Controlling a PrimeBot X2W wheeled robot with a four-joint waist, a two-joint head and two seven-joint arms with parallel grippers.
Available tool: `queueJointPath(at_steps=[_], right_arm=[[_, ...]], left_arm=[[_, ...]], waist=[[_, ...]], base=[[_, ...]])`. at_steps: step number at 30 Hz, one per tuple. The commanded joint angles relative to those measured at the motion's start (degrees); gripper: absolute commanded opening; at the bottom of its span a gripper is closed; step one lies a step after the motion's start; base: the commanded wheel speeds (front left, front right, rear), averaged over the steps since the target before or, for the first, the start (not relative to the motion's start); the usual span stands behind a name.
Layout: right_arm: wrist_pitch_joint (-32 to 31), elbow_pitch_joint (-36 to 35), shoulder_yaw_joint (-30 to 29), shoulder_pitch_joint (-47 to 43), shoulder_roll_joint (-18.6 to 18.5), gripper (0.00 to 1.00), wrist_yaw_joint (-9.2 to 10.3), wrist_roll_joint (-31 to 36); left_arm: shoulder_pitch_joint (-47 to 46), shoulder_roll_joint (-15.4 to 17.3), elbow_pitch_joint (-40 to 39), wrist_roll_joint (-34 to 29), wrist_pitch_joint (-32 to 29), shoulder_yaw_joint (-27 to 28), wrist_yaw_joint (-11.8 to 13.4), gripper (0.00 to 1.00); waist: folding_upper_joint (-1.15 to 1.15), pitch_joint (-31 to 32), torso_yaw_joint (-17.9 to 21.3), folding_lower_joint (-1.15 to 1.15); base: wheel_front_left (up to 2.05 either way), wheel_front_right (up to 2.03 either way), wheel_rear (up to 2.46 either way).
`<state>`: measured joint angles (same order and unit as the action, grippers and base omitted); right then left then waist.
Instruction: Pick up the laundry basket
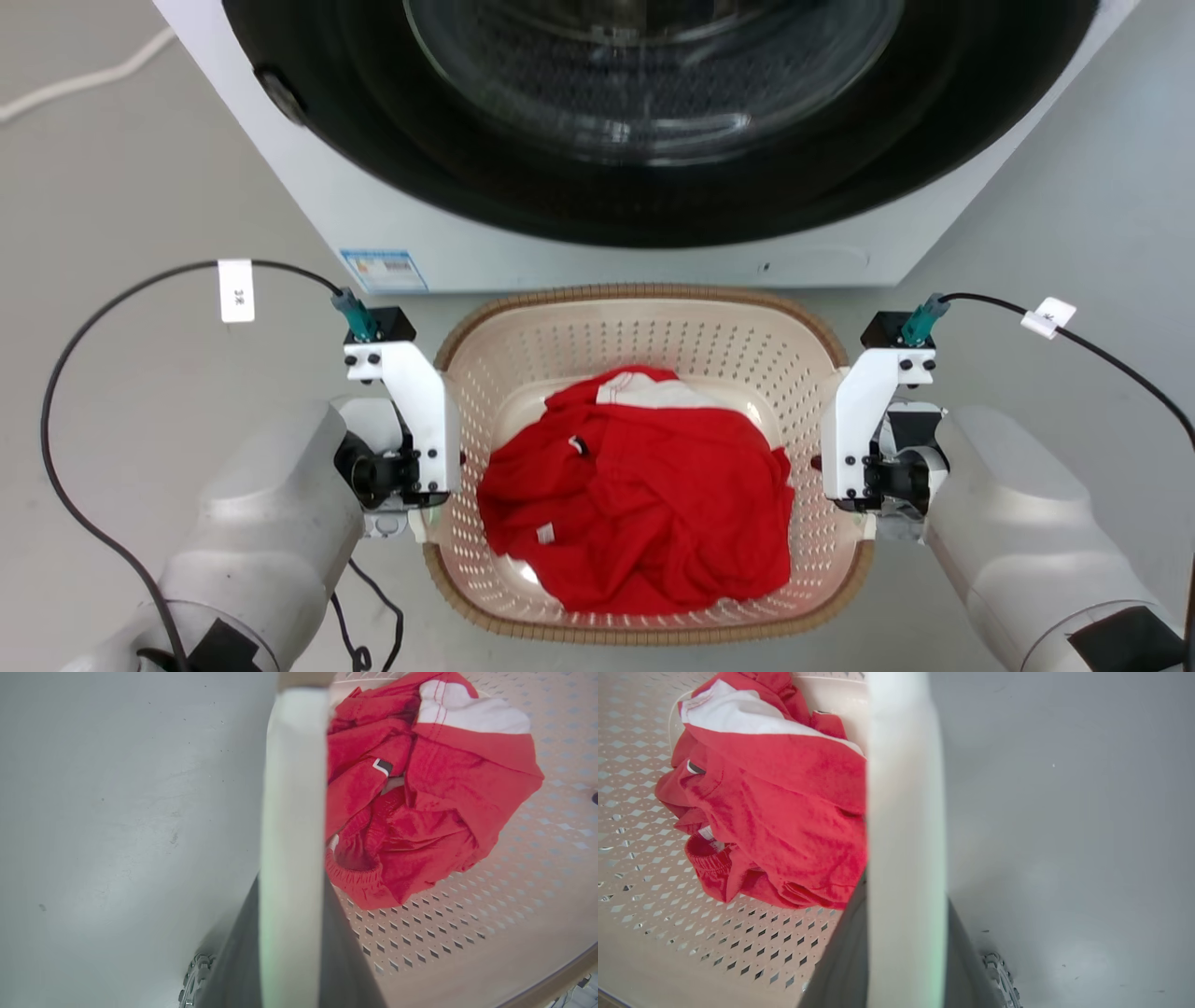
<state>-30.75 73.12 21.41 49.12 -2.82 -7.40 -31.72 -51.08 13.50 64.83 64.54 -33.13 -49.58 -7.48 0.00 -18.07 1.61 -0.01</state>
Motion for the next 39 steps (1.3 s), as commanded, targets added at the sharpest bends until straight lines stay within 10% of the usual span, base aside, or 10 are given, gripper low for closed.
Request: queueJointPath(at_steps=[1,39], right_arm=[[-1.0,0.3,0.2,-1.3,-0.1,0.00,-0.16,-0.2],[-11.6,0.6,-2.5,-7.6,-0.1,0.00,-0.17,-3.0]], left_arm=[[0.3,0.0,-0.1,0.4,0.1,0.0,0.0,0.00],[8.4,-2.4,3.1,6.2,-7.6,-2.7,-0.1,0.00]], waist=[[0.00,2.8,0.3,0.01],[0.00,16.2,-0.2,0.01]], base=[[0.00,0.00,0.00],[0.00,0.00,0.00]])
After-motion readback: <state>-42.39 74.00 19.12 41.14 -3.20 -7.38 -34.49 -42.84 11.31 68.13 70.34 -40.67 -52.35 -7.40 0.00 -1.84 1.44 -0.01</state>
